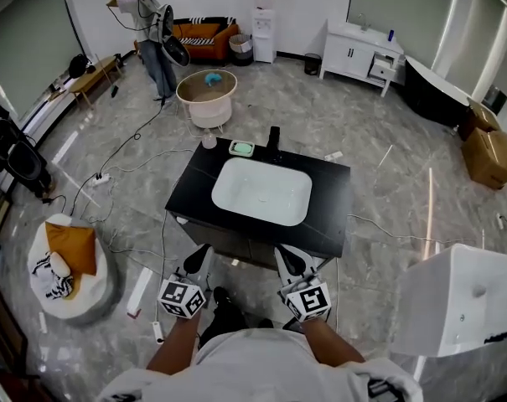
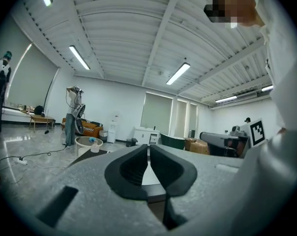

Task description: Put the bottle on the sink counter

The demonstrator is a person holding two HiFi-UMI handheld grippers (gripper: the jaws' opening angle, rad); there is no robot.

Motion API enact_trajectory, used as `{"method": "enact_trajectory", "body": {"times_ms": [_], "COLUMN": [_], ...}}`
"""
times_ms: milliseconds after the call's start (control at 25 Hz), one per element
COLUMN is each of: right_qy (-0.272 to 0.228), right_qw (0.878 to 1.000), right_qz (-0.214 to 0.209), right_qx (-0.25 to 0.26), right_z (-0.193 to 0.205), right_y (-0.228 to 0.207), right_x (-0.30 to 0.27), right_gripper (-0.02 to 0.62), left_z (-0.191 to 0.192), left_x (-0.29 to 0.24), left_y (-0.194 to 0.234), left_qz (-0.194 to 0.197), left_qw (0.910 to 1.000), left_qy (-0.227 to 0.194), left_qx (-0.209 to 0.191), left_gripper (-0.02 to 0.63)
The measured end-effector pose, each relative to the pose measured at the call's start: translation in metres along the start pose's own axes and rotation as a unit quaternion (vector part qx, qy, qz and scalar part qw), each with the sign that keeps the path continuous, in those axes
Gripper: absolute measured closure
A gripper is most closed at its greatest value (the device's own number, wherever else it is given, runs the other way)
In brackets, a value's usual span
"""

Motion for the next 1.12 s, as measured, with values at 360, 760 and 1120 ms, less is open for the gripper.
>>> {"method": "enact_trajectory", "body": {"times_ms": [360,760,1120], "right_qy": [0.015,0.021,0.049], "right_qw": [0.999,1.0,0.996], "right_qz": [0.019,-0.01,-0.077], "right_qx": [-0.043,0.013,-0.026], "right_z": [0.024,-0.009,0.01], "right_y": [0.006,0.034,0.065], "right_x": [0.029,0.026,0.04], "right_gripper": [0.58,0.581,0.581], "left_z": [-0.008,-0.02,0.005], "left_x": [0.011,0.014,0.037], "left_y": [-0.017,-0.018,-0.034], "left_qz": [-0.005,0.041,0.038], "left_qw": [1.0,0.999,0.9984], "left_qy": [0.005,-0.009,-0.003], "left_qx": [0.006,0.017,0.042], "left_gripper": [0.577,0.577,0.577]}}
Point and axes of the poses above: the fingertips, and each gripper's own axes: x backward along the fingers, y to its left, z out of its underside, the point moved 3 cm from there along x, backward along the fingers, and after that the axes turned 9 degrees about z, right-handed, at the moved point
